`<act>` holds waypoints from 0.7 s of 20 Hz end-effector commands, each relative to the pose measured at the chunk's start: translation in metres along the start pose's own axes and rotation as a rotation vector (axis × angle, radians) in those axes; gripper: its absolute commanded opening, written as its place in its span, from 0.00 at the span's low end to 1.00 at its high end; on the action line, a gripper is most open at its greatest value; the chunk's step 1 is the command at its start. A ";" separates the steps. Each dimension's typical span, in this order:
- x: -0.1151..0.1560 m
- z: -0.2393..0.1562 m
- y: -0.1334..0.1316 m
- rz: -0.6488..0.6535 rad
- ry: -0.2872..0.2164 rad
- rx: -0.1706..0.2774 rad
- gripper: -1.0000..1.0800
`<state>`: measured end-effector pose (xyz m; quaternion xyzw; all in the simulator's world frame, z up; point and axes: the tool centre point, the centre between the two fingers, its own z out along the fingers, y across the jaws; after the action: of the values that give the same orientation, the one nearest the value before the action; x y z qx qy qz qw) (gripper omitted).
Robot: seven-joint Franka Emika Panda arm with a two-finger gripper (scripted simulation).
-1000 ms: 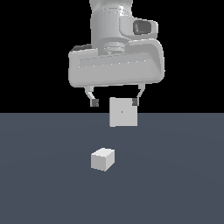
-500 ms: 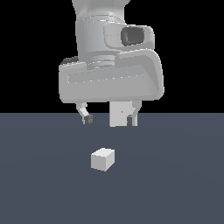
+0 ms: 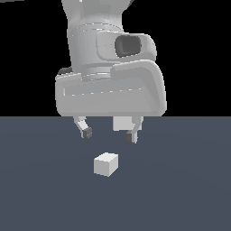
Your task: Plug the charger into the wall socket.
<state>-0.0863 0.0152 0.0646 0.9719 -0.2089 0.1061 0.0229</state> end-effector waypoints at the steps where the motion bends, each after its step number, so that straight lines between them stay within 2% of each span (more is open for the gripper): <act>1: -0.001 0.002 0.000 0.008 0.004 -0.001 0.96; 14: -0.006 0.018 0.000 0.008 0.003 -0.001 0.96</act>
<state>-0.0872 0.0162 0.0508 0.9708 -0.2129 0.1079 0.0234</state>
